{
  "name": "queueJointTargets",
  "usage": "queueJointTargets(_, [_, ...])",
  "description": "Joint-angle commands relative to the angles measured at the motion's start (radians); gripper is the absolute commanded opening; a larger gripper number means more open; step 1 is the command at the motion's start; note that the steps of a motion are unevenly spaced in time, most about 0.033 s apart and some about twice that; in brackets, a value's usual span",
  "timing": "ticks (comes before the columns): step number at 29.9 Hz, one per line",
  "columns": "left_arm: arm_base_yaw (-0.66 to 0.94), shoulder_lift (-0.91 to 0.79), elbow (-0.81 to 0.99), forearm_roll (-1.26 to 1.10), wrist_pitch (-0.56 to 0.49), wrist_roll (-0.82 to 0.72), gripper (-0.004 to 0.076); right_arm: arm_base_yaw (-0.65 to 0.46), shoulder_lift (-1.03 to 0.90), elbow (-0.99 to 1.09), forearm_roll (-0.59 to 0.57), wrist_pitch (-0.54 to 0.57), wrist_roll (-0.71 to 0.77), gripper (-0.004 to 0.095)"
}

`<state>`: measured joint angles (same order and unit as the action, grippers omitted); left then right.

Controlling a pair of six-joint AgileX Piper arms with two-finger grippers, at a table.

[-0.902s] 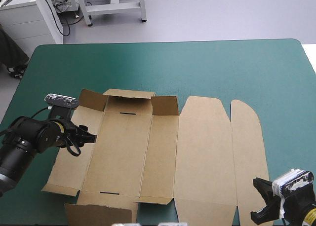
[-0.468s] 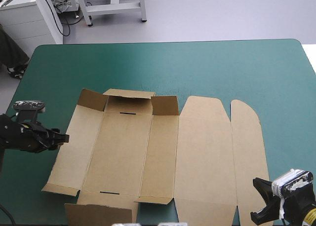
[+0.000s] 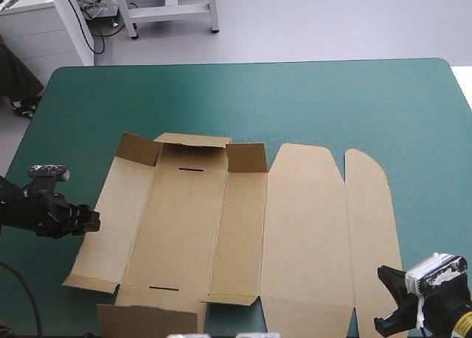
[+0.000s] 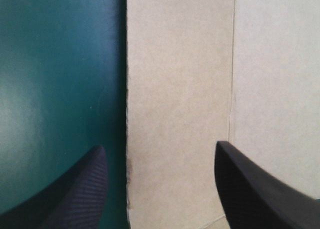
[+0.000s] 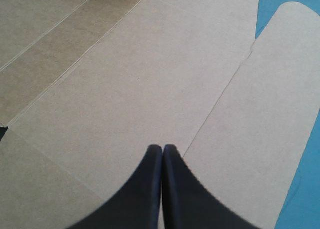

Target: Fold the box

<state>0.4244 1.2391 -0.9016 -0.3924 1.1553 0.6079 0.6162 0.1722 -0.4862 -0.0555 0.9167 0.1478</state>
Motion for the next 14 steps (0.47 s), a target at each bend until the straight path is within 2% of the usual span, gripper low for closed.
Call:
queueJointTargets(1, [0.0,-0.008,-0.021,-0.04,-0.007,0.05,0.0442,-0.003,0.011,-0.024,-0.005,-0.069,-0.013,-0.002])
queueJointTargets(8, [0.0,0.045,-0.02,-0.01,0.039,0.073,0.0442,-0.003,0.011,-0.024,-0.005,-0.069,-0.013,-0.002])
queueJointTargets(14, [0.0,0.11,-0.019,-0.043,0.039,0.071,0.0442,-0.003,0.011,-0.024,-0.005,-0.071,-0.017,-0.002])
